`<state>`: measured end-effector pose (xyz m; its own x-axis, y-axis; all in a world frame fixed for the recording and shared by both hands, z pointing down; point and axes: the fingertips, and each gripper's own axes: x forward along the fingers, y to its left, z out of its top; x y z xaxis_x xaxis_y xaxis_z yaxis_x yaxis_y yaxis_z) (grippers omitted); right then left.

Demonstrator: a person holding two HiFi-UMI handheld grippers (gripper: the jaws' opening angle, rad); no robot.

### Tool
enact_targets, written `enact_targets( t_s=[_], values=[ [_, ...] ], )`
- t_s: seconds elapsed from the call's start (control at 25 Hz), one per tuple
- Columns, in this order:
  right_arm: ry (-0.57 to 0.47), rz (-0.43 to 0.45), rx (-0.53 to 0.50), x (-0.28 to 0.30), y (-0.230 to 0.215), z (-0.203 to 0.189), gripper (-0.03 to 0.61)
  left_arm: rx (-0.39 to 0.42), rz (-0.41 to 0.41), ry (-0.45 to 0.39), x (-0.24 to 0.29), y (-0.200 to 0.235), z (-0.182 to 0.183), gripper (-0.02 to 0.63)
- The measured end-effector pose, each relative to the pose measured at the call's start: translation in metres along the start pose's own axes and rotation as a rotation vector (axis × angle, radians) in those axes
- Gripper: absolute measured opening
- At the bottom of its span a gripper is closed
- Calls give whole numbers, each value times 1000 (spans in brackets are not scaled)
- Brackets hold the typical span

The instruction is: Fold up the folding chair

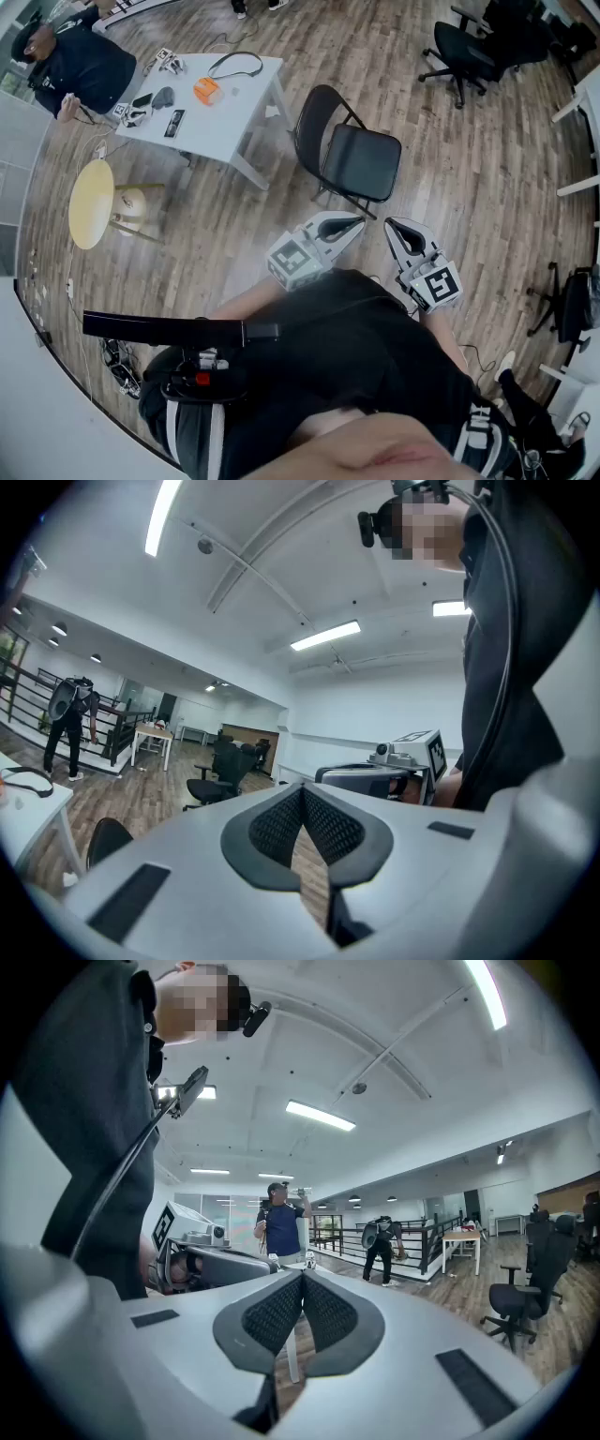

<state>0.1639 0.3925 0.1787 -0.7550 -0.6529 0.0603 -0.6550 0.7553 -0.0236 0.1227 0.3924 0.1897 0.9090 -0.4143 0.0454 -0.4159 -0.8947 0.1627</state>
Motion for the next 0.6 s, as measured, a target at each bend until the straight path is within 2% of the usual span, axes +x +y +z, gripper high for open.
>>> enact_targets(
  t_s=[0.44, 0.6],
  values=[
    [12, -9, 32, -2, 2, -3, 12, 0, 3, 18, -1, 1, -6, 5],
    [4, -3, 69, 0, 4, -5, 12, -23, -2, 17, -3, 5, -9, 5]
  ],
)
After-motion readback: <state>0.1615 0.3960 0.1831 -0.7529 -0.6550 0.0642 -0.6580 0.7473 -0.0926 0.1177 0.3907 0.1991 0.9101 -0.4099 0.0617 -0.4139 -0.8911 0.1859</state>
